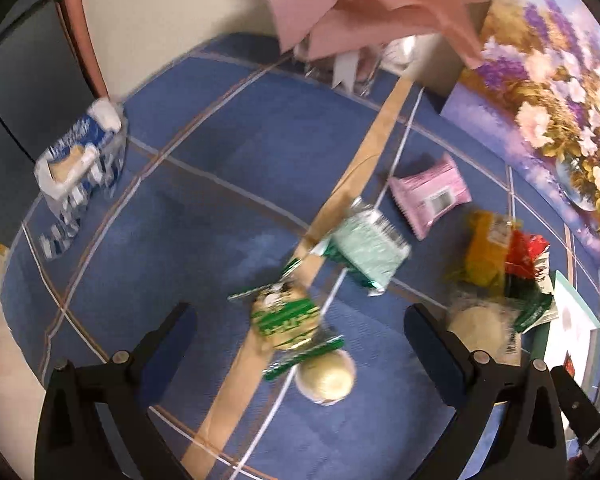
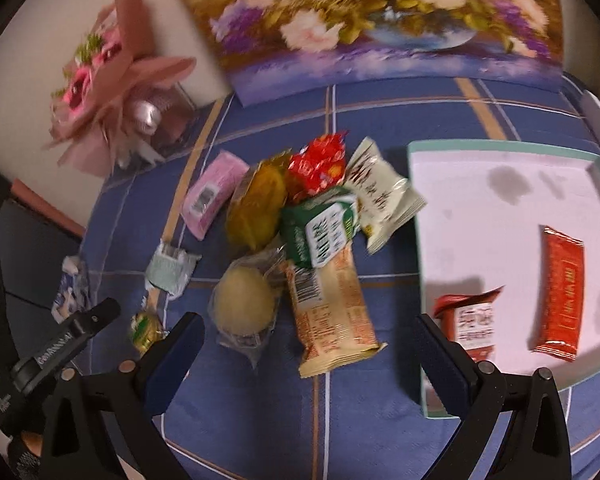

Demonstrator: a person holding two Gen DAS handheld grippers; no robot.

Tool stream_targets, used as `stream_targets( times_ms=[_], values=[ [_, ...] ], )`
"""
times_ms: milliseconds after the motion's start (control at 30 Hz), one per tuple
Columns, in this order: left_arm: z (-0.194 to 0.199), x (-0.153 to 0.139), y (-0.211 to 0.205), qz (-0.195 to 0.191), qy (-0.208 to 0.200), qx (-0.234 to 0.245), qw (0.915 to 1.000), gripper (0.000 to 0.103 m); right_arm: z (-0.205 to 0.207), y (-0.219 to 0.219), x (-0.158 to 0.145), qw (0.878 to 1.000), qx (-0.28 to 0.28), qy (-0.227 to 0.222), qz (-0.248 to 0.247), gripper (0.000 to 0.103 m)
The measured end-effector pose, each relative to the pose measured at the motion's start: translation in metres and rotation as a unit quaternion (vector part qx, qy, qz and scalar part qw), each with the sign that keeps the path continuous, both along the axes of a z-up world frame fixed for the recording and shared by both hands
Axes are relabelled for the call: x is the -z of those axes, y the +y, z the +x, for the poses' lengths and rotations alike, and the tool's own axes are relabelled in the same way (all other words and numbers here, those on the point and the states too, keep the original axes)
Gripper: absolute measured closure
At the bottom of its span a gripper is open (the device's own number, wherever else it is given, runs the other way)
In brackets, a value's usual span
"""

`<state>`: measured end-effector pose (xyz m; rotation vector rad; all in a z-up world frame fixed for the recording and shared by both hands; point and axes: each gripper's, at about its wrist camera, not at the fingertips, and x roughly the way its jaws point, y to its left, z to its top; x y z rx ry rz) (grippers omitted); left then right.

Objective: Organize snacks
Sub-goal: 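Move the left tool to the green-wrapped cake while the right tool approaches the bread pack, then grasp the green-wrapped cake with the left tool while the right tool grasps the bread pack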

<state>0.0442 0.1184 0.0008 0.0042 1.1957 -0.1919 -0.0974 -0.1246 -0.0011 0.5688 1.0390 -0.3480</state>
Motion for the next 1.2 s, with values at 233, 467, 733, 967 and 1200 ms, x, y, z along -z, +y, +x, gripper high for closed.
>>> stream_targets(
  times_ms=[233, 467, 733, 967, 1200],
  values=[
    [0.016, 0.036, 0.011, -0.015, 0.05, -0.007, 0.9986, 0.001, 0.014, 0.0, 0.039, 0.999, -0.001, 0.05, 0.004, 0.012],
    [0.029, 0.058, 0.006, -0.011, 0.068, -0.003, 0.9977, 0.001, 0.02, -0.004, 0.061, 0.997, 0.004, 0.08, 0.005, 0.026],
    [0.033, 0.074, -0.003, 0.011, 0.068, -0.003, 0.9976, 0.028, 0.026, -0.006, 0.069, 0.995, -0.002, 0.097, -0.014, 0.035],
    [0.028, 0.071, -0.003, 0.02, 0.055, -0.013, 0.9982, 0.052, 0.032, -0.003, 0.067, 0.994, -0.002, 0.104, -0.03, 0.051],
    [0.019, 0.051, -0.001, -0.005, 0.054, -0.022, 0.9983, 0.052, 0.021, -0.009, 0.048, 0.996, 0.002, 0.089, -0.01, 0.057]
  ],
)
